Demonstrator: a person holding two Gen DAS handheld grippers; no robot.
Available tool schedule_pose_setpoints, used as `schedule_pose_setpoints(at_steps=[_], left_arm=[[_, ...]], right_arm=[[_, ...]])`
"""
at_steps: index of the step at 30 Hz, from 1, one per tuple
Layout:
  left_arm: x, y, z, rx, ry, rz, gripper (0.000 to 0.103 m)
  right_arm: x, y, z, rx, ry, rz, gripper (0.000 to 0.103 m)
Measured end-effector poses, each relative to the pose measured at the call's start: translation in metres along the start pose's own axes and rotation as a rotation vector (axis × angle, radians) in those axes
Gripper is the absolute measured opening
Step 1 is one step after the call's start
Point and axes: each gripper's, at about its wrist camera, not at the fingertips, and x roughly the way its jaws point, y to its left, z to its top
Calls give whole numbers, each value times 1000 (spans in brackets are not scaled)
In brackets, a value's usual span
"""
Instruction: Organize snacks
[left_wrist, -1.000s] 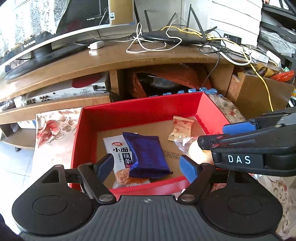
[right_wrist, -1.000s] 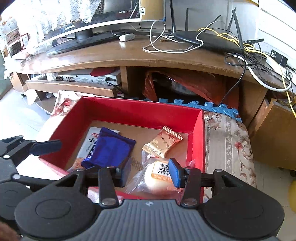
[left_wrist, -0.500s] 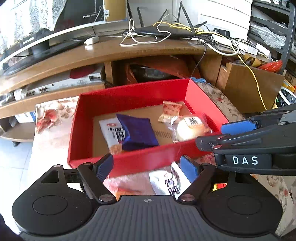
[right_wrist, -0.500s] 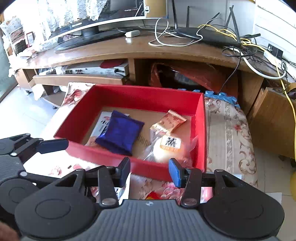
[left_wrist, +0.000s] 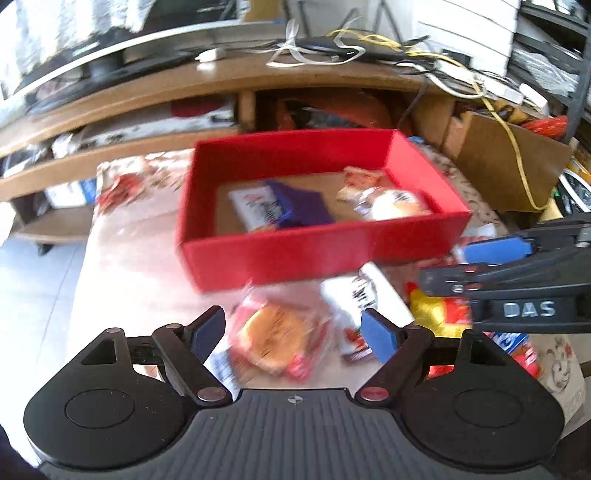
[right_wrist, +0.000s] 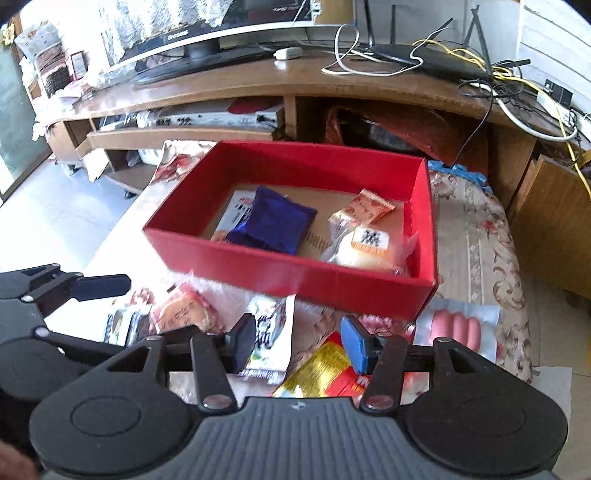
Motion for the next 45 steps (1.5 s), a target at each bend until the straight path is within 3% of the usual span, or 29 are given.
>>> schedule_pose_setpoints(at_steps=[11,16,22,25,28,34,45], left_arm=[[-1,57,-29,-191,94,88,86],[24,66,-30,-295,154,68,86],[40,60,-30,-267,166,97,84],[35,58,-33,-237,156,80,76],[32,59,-36,-215,155,62,67],[21,51,-46,-162,162,4,67],[9,13,-49,-89,163,-139,66]], right_arm=[[-2,33,-9,-88,19,59,52],[-4,30,-9,-84,18,60,52],[-7,11,-15,-52,23,30,53],[-13,-7,-26,-21,33,0,54],[-20,-29,-45,16,52,-50,58],[-19,-68,-90,117,148,-130,58],[2,-54,-87,51,187,-108,62]])
